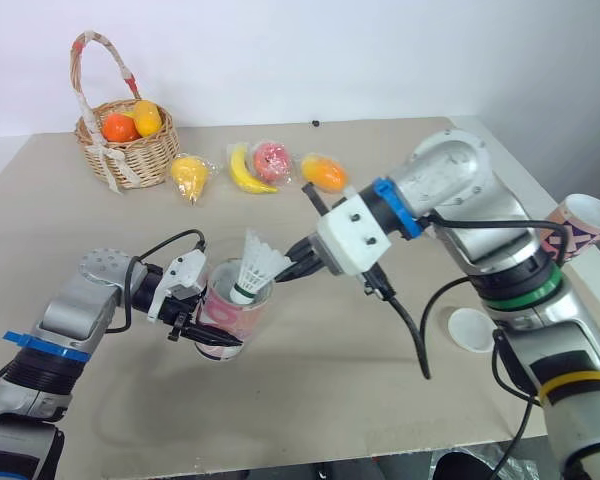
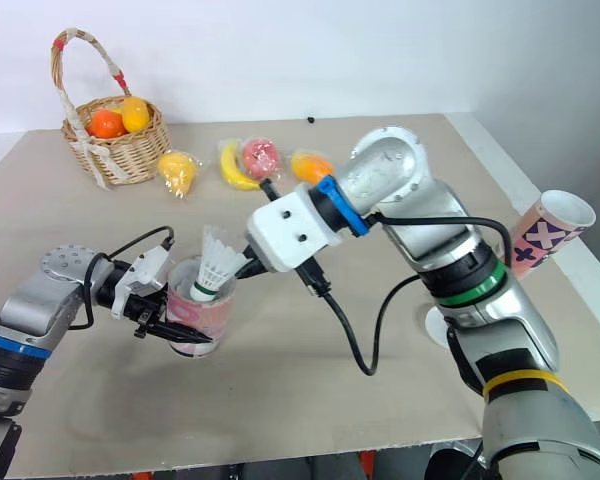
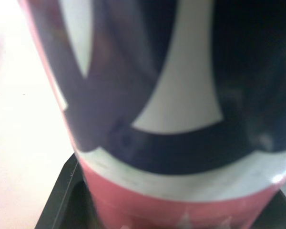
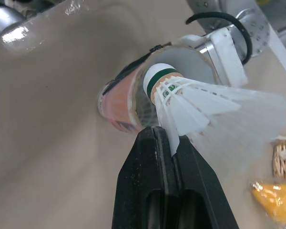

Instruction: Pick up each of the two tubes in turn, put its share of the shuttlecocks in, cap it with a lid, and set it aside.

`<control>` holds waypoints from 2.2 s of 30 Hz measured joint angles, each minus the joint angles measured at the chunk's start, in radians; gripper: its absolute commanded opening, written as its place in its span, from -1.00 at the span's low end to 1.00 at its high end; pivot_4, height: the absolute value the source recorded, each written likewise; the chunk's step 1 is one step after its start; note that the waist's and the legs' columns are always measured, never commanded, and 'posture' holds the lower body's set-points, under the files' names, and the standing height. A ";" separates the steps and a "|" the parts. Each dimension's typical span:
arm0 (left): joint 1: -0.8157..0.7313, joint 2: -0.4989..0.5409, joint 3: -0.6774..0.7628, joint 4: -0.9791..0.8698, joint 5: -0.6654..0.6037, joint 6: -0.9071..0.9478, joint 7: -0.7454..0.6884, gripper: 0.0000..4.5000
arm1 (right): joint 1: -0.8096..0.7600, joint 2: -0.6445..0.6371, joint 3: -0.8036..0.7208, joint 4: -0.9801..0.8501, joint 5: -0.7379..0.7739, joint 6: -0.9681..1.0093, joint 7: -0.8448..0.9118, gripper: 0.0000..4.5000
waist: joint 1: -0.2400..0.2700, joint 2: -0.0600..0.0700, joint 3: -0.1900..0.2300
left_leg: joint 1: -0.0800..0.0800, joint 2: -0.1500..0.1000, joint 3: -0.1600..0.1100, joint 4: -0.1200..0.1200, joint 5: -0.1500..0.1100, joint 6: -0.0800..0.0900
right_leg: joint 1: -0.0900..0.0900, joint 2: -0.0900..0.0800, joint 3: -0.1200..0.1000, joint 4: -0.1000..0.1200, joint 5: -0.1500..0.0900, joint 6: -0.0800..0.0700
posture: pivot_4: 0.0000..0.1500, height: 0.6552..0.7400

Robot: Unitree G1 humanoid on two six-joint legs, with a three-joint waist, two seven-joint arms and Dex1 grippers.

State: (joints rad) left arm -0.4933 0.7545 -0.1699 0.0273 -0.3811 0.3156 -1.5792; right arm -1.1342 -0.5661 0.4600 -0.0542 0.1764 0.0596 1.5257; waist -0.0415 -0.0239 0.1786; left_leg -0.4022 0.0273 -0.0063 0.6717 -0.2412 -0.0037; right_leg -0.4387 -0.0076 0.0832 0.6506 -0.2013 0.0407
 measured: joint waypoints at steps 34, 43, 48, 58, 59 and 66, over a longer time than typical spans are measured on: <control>-0.174 0.093 -0.116 0.127 0.019 -0.026 -0.028 0.04 | 0.442 -0.272 -0.472 0.330 0.005 0.280 -0.494 0.60 | 0.016 0.000 0.002 | -0.004 0.001 0.000 -0.002 -0.001 0.001 | -0.004 0.003 0.001 0.000 0.000 0.001 | 1.00 0.76; -0.180 0.074 -0.125 0.128 0.016 -0.010 -0.029 0.04 | 0.522 -0.260 -0.549 0.437 0.007 0.362 -0.640 0.60 | 0.014 0.000 0.002 | -0.004 0.000 0.001 -0.001 -0.001 0.001 | -0.003 0.003 0.002 0.000 0.001 0.002 | 1.00 0.76; -0.179 0.074 -0.125 0.127 0.016 -0.006 -0.030 0.04 | 0.519 -0.204 -0.553 0.511 0.006 0.376 -0.701 0.60 | 0.005 0.000 0.002 | -0.003 0.000 0.001 -0.001 -0.001 0.001 | -0.003 0.003 0.002 0.000 0.001 0.002 | 1.00 0.76; -0.158 0.077 -0.108 0.125 0.015 -0.025 -0.036 0.04 | 0.361 -0.130 -0.538 0.740 -0.022 0.307 -0.722 0.60 | -0.006 0.000 0.002 | -0.003 0.000 0.001 -0.001 -0.001 0.001 | -0.003 0.003 0.003 -0.001 0.001 0.003 | 1.00 0.76; -0.154 0.077 -0.104 0.122 0.015 -0.027 -0.036 0.04 | 0.340 -0.120 -0.536 0.777 -0.028 0.291 -0.723 0.60 | -0.006 0.000 0.002 | -0.003 0.000 0.001 -0.001 -0.001 0.001 | -0.003 0.003 0.003 -0.001 0.001 0.003 | 1.00 0.76; -0.140 0.075 -0.090 0.115 0.014 -0.026 -0.036 0.04 | 0.218 -0.062 -0.506 1.001 -0.085 0.184 -0.764 -0.06 | -0.008 0.000 0.002 | -0.003 0.000 0.002 -0.001 -0.001 0.001 | -0.003 0.002 0.004 -0.001 0.001 0.003 | 1.00 0.76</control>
State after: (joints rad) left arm -0.6337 0.8297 -0.2604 0.1420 -0.3671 0.2899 -1.6148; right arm -0.9161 -0.6284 -0.0464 0.9464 0.0918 0.2432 0.7620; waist -0.0495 -0.0242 0.1804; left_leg -0.4051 0.0272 -0.0047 0.6703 -0.2419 -0.0027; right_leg -0.4412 -0.0052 0.0869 0.6498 -0.1999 0.0438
